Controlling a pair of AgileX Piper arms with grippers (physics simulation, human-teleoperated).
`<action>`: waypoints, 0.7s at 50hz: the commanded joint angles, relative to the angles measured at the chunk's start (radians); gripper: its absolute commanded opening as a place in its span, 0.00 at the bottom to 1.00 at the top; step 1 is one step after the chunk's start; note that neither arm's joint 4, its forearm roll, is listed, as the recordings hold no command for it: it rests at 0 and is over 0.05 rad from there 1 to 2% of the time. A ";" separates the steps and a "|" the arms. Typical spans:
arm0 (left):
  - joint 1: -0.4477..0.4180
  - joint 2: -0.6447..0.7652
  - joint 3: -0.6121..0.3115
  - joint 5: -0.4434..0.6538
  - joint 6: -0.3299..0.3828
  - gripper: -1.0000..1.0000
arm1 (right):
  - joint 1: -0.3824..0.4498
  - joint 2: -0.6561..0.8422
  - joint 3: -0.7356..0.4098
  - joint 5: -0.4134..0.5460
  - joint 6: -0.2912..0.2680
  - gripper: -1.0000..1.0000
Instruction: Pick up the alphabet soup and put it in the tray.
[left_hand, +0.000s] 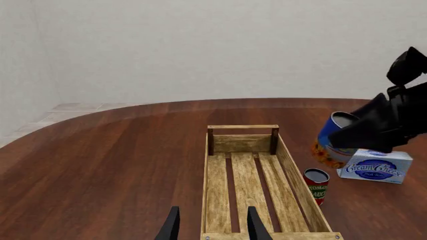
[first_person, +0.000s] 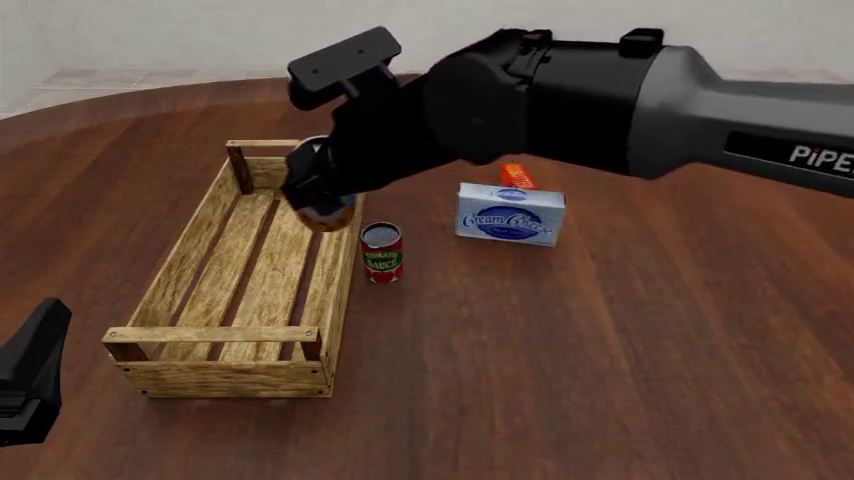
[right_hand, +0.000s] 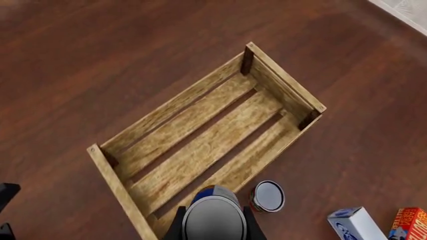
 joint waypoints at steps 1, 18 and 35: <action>0.000 -0.001 -0.001 0.001 0.000 1.00 | 0.007 0.048 -0.055 -0.005 0.024 0.00; -0.001 -0.001 -0.001 0.001 0.001 1.00 | 0.005 0.118 -0.119 -0.018 0.031 0.00; 0.000 -0.001 -0.001 0.001 0.001 1.00 | 0.011 0.178 -0.154 -0.036 0.039 0.00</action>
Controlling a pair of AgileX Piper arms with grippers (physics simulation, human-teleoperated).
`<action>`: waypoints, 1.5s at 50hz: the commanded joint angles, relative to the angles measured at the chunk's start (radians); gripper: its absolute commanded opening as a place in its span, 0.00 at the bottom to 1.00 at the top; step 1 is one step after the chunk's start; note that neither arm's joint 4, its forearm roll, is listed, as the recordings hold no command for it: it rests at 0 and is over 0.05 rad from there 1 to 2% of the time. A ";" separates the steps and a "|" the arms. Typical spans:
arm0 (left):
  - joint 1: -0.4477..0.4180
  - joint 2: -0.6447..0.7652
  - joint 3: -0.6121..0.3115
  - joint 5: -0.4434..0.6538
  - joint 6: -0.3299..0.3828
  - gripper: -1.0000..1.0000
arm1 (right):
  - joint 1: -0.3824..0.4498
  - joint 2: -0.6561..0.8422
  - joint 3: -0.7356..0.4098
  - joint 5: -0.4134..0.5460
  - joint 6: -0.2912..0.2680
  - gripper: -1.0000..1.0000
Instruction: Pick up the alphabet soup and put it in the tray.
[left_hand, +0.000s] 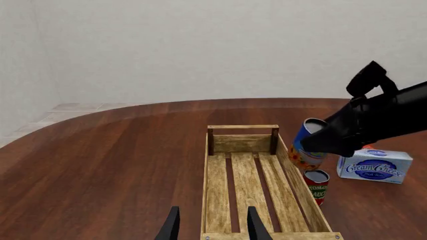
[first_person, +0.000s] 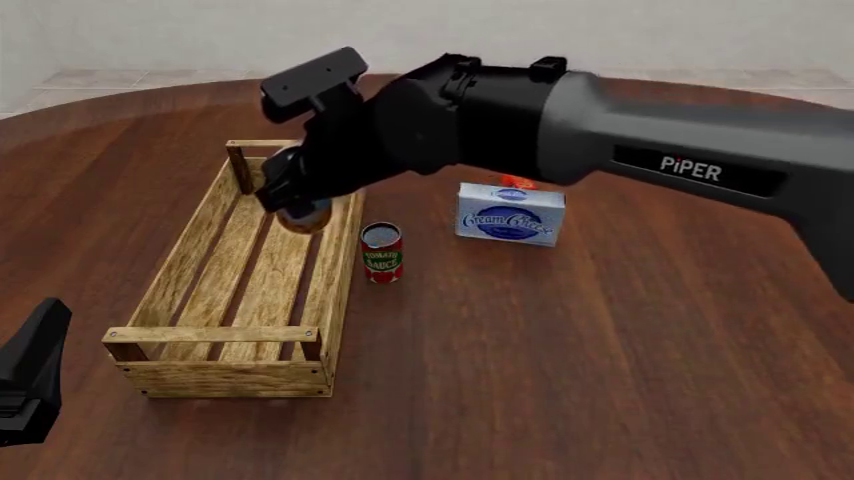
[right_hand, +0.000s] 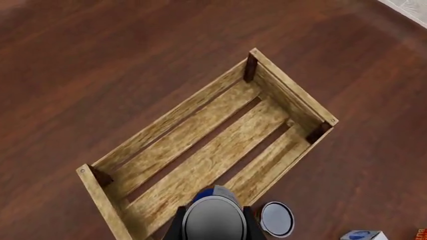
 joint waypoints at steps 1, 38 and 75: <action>0.000 -0.001 -0.001 0.001 0.001 1.00 | 0.007 0.032 -0.030 -0.014 0.026 0.00; -0.001 -0.001 -0.001 0.001 0.001 1.00 | 0.005 0.178 -0.115 -0.026 0.044 0.00; 0.000 -0.001 -0.001 0.001 0.001 1.00 | -0.012 0.308 -0.200 -0.004 0.053 0.00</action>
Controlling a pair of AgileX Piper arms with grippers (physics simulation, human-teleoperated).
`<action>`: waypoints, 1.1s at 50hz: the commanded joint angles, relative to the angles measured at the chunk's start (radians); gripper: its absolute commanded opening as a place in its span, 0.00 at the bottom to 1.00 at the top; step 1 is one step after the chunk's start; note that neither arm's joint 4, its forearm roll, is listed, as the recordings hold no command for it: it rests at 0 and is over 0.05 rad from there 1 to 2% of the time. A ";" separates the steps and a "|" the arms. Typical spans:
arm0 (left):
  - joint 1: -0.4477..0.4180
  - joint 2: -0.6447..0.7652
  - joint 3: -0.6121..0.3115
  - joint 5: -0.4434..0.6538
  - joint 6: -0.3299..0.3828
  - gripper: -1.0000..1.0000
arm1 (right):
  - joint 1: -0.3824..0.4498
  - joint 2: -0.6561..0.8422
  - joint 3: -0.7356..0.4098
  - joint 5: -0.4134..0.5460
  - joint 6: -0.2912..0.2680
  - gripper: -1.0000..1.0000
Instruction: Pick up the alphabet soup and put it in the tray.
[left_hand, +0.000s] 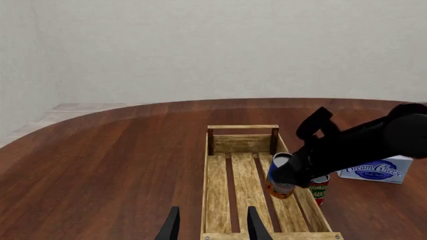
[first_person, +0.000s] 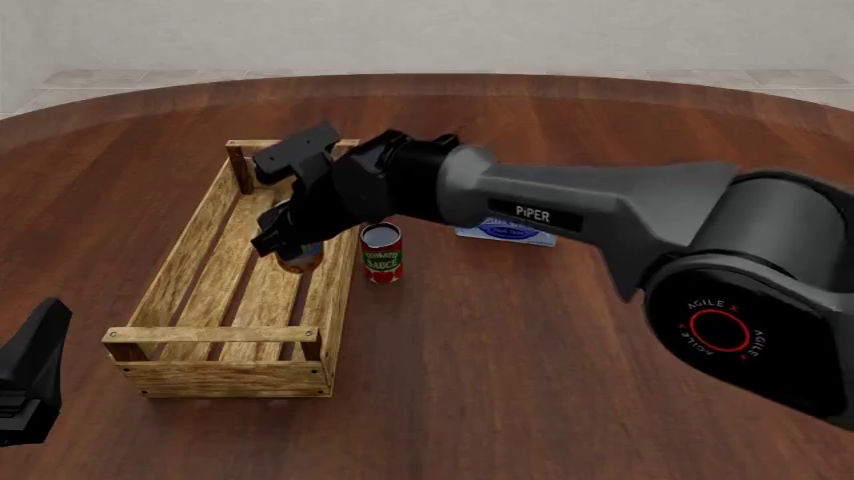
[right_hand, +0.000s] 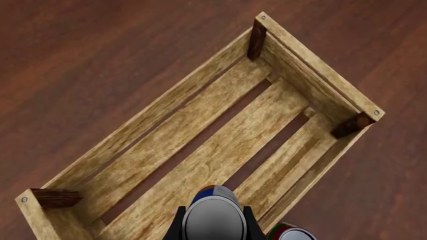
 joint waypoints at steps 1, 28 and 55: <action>-0.004 0.003 0.001 -0.005 0.001 1.00 | -0.002 0.032 -0.033 0.009 0.020 0.00; -0.005 0.002 0.000 -0.003 0.002 1.00 | -0.009 0.108 -0.089 0.029 0.024 0.00; -0.005 0.001 0.002 -0.004 0.002 1.00 | -0.017 0.137 -0.106 0.027 0.028 1.00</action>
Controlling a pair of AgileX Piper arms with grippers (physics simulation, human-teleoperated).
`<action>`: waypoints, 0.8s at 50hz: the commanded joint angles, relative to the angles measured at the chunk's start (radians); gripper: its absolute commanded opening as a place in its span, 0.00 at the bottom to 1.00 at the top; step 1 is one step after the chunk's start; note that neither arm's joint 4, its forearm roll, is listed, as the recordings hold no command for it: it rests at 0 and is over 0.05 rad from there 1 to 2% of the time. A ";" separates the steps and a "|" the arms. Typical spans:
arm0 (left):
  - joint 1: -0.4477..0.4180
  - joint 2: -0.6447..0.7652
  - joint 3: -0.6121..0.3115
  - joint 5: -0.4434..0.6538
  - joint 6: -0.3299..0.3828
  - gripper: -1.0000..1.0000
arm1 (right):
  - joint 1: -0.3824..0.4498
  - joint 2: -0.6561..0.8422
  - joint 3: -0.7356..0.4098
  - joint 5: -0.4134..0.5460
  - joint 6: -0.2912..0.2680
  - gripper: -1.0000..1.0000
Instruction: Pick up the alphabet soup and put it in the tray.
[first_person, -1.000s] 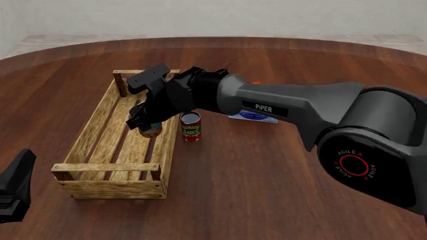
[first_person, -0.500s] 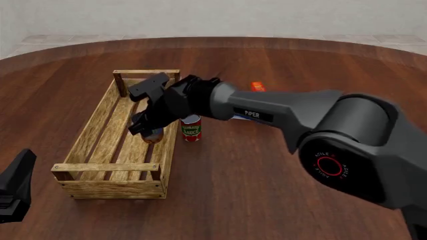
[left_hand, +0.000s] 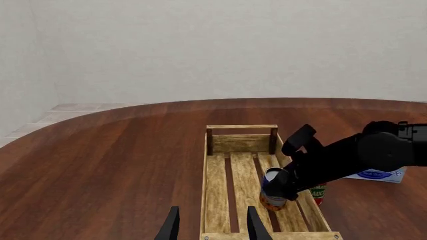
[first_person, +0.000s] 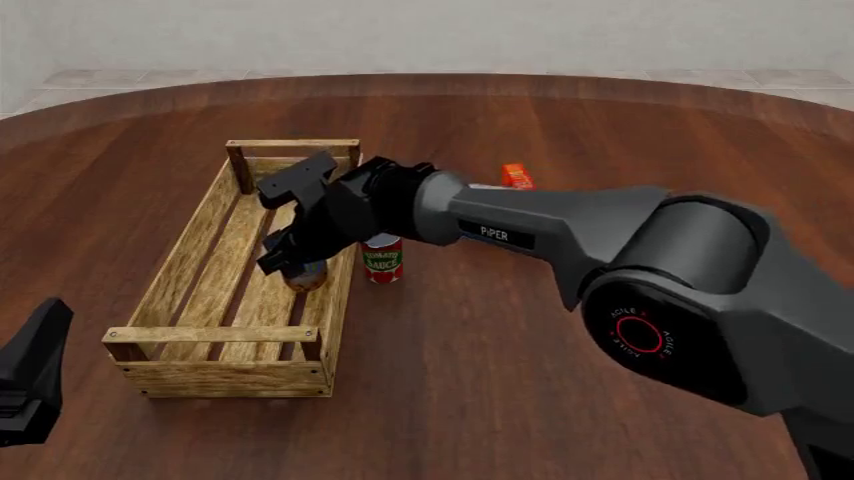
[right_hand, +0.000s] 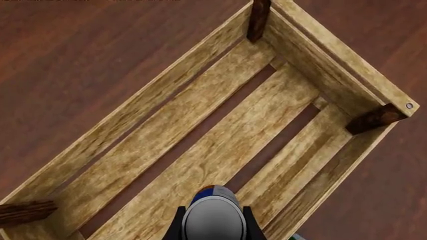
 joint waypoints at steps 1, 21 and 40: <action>-0.001 -0.001 0.000 0.001 0.000 1.00 | -0.005 0.003 -0.008 -0.003 0.023 1.00; 0.000 0.004 -0.001 0.001 -0.004 1.00 | -0.004 -0.036 0.021 -0.005 0.019 1.00; -0.001 0.002 -0.001 -0.002 0.000 1.00 | 0.013 -0.159 0.119 -0.007 0.012 1.00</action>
